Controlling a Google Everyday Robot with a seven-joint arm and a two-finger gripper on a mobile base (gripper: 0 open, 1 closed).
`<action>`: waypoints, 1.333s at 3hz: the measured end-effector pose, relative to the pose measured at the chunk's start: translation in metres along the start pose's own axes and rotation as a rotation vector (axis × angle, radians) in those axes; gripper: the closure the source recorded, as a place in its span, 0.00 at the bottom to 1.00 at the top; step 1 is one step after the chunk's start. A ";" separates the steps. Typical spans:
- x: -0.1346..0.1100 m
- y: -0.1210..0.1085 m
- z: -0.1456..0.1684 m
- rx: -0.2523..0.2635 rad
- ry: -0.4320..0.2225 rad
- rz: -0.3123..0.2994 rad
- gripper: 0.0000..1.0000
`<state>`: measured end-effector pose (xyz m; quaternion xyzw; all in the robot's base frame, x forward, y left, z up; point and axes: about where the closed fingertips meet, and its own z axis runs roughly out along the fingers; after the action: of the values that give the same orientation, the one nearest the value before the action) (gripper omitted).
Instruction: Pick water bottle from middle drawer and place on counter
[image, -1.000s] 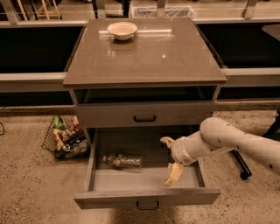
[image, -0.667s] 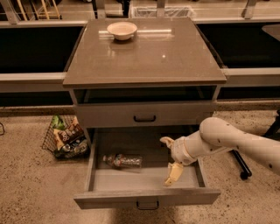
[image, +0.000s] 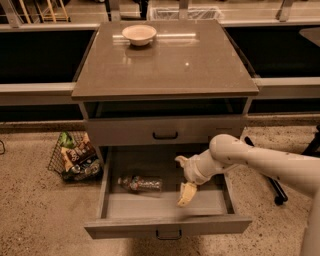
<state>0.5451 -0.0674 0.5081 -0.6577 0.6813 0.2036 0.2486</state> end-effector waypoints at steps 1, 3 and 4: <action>-0.002 -0.020 0.031 0.036 0.008 0.017 0.00; -0.021 -0.048 0.091 0.081 -0.082 0.027 0.00; -0.021 -0.047 0.095 0.078 -0.088 0.026 0.00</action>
Offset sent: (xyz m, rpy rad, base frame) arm 0.0717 0.0658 -0.0580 0.0598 -0.0829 -0.1408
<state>0.5994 0.0043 0.4472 -0.6290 0.6857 0.2089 0.3009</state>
